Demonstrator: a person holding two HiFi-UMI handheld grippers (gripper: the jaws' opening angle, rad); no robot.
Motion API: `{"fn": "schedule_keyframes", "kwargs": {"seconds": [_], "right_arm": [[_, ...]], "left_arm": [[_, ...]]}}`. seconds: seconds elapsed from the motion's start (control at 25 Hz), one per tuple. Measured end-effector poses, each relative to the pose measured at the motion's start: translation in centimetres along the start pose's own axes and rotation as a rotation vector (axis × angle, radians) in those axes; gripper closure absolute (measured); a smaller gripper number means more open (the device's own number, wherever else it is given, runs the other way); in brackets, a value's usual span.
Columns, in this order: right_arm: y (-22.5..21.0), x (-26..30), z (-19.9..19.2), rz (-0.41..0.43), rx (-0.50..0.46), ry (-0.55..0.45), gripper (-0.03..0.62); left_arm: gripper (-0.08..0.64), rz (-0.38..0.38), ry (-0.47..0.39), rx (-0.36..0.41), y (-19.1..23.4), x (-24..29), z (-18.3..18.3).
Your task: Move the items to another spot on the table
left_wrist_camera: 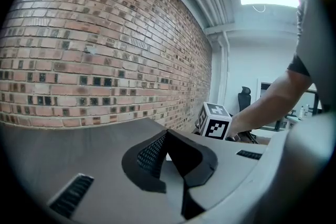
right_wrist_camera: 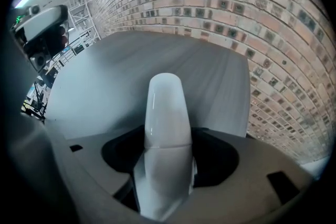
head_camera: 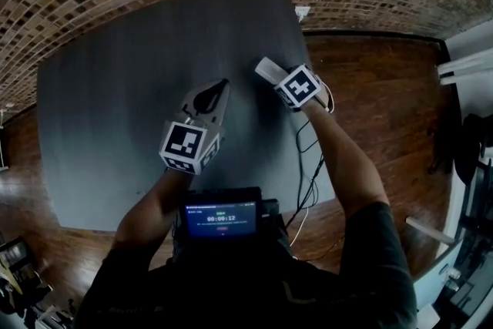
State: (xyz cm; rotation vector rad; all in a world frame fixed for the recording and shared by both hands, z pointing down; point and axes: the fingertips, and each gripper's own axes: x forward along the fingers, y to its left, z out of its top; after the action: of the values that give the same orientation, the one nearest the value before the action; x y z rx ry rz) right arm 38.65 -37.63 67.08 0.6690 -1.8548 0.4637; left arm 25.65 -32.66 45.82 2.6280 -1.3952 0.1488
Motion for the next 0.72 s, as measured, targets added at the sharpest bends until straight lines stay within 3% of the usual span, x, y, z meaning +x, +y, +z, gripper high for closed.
{"fn": "schedule_keyframes", "kwargs": {"seconds": [0.12, 0.24, 0.72], "right_arm": [[0.1, 0.3, -0.4, 0.018, 0.011, 0.016, 0.307], [0.2, 0.3, -1.3, 0.024, 0.051, 0.037, 0.201], [2.0, -6.7, 0.4, -0.045, 0.131, -0.117, 0.198]], "left_arm": [[0.557, -0.007, -0.004, 0.004, -0.2, -0.3, 0.2], [0.557, -0.019, -0.008, 0.016, 0.0, -0.7, 0.6], [0.557, -0.074, -0.109, 0.035, -0.7, -6.4, 5.4]]}}
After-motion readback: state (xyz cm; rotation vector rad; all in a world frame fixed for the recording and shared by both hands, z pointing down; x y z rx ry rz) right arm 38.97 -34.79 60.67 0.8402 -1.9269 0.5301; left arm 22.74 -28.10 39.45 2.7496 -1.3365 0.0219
